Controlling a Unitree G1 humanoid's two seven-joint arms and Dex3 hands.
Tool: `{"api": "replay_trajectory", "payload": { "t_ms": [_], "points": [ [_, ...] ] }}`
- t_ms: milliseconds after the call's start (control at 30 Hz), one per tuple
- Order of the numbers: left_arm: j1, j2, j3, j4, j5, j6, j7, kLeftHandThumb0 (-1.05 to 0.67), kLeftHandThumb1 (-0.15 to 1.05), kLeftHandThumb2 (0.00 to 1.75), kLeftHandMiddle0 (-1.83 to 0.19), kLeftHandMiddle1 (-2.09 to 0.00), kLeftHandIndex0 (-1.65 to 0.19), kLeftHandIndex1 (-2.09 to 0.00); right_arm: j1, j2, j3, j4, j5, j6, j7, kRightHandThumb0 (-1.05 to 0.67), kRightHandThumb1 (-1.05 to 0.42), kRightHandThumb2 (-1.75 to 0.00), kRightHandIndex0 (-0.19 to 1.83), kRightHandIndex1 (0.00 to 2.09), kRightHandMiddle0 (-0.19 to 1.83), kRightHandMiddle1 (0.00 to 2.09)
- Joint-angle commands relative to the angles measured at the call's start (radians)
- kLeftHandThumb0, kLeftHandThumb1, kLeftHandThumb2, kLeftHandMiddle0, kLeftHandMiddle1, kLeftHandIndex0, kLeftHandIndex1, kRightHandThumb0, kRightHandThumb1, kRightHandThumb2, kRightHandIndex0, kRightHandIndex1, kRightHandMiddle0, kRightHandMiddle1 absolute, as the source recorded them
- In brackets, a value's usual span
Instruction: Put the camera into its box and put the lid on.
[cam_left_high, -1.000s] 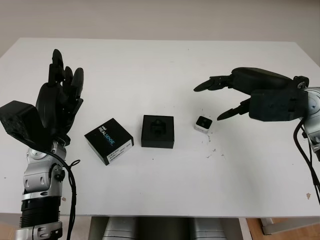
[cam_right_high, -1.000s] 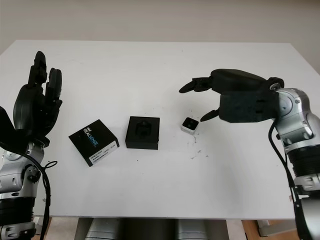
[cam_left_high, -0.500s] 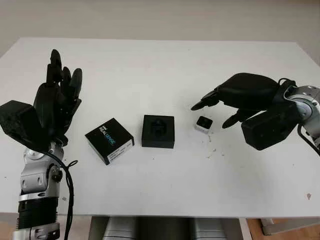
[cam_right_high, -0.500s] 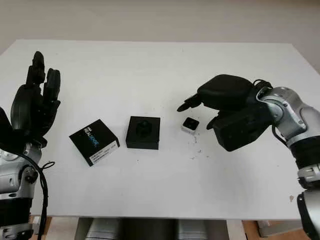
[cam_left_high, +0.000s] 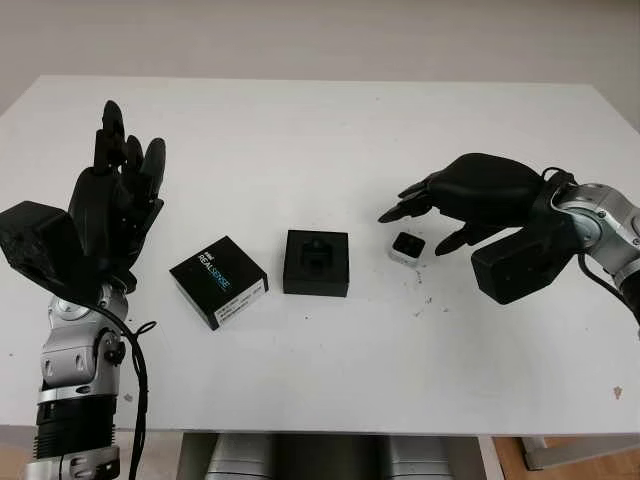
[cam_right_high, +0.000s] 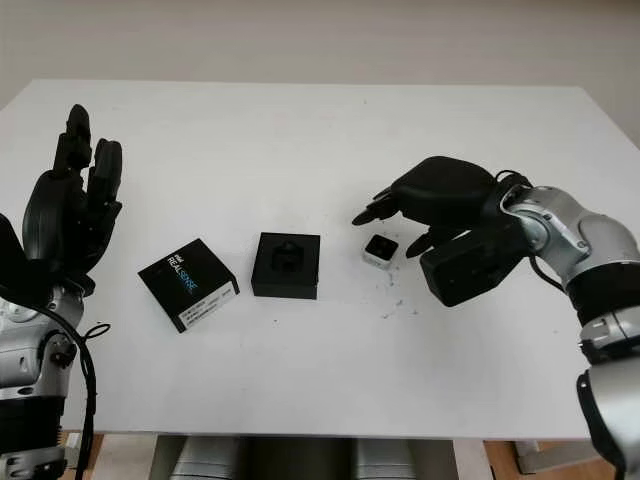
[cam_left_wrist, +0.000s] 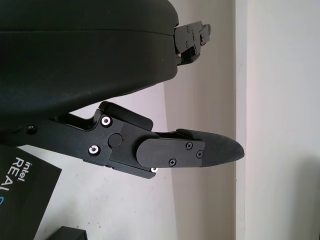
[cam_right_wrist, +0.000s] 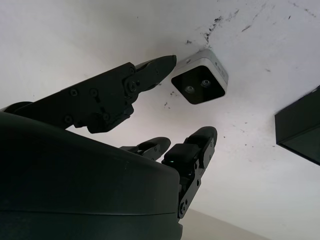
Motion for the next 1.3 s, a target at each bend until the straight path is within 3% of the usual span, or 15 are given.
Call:
{"api": "replay_trajectory", "payload": {
  "t_ms": [0,1167,1200,1233,1267],
  "points": [
    [-0.004,0.002,0.004,-0.013,-0.002,-0.001,0.001,-0.7,1.05,0.36,0.19,-0.05,0.18,-0.05,-0.026,0.011,0.0,0.04,0.016,-0.015,-0.02,-0.21,-0.85,-0.06,0.48,0.06,0.63,0.08],
    [-0.023,0.015,-0.004,0.002,0.013,-0.023,-0.014,-0.69,1.05,0.38,0.19,-0.05,0.17,-0.06,-0.014,0.046,0.053,0.146,0.023,-0.038,-0.07,-0.27,-0.91,-0.06,0.54,0.09,0.68,0.16],
    [-0.024,0.015,-0.004,0.001,0.013,-0.022,-0.015,-0.69,1.05,0.38,0.19,-0.05,0.17,-0.05,-0.015,0.047,0.054,0.149,0.025,-0.036,-0.068,-0.27,-0.92,-0.06,0.54,0.09,0.64,0.27],
    [-0.024,0.016,-0.005,0.001,0.018,-0.024,-0.012,-0.7,1.05,0.37,0.19,-0.05,0.17,-0.05,-0.014,0.047,0.056,0.15,0.021,-0.036,-0.072,-0.27,-0.92,-0.05,0.54,0.1,0.48,0.57],
    [-0.024,0.016,-0.006,0.001,0.021,-0.025,-0.011,-0.7,1.05,0.37,0.18,-0.05,0.17,-0.06,-0.014,0.047,0.058,0.15,0.019,-0.035,-0.076,-0.27,-0.92,-0.05,0.54,0.1,0.41,0.72]
  ]
}}
